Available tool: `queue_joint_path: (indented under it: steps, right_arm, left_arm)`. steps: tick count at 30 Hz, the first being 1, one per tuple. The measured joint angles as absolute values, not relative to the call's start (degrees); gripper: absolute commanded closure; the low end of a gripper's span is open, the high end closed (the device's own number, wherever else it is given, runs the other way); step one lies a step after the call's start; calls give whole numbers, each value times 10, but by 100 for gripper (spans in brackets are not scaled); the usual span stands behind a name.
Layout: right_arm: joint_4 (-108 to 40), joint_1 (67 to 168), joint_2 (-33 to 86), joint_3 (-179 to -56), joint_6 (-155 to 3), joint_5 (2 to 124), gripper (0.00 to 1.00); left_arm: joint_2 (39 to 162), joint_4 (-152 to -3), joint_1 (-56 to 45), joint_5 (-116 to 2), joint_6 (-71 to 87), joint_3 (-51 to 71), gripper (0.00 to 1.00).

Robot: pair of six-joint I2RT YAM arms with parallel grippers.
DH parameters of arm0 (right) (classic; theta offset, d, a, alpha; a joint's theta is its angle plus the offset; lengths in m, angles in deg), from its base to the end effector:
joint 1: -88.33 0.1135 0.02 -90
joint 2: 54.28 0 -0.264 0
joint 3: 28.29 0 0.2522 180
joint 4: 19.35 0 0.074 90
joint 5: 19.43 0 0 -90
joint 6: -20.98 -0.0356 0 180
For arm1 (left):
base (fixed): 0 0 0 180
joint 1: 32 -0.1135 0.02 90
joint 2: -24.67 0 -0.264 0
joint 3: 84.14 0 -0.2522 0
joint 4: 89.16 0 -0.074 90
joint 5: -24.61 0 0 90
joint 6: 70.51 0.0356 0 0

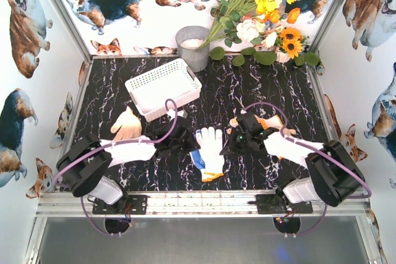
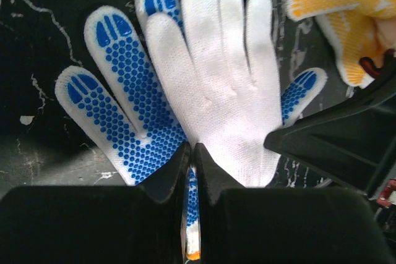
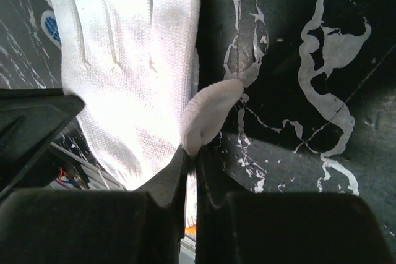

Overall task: Put the gloves into the storage basket
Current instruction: Pair the glove with the glove.

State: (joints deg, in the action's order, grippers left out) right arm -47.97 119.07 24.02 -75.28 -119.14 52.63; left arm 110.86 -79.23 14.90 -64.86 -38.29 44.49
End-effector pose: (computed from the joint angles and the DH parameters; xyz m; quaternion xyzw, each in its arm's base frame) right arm 0.1972 0.1300 0.1476 0.1207 0.9472 0.2808 0.0974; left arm 0.1961 -0.2100 0.1558 -0.0857 0.9190 -0.3072 0.2317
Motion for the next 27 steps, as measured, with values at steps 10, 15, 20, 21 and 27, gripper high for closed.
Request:
queue_joint_path:
  steps: [10,15,20,21,27]
  right_arm:
    - [-526,1208,214,-775,-1170,535,100]
    - [-547,1237,223,-808,-1162,551,100]
    - [-563,1255,230,-835,-1158,573,100]
    - [-567,1257,231,-838,-1157,576,100]
    - [-597,1264,247,-860,-1151,598,96]
  left_arm:
    - [1082,-834,149,-649,-369,462,100]
    - [1068,-833,149,-656,-369,482,100]
    - [1043,-831,149,-665,-369,500,100]
    - [1038,-831,149,-666,-370,503,100]
    - [1009,-829,149,-677,-373,526,100]
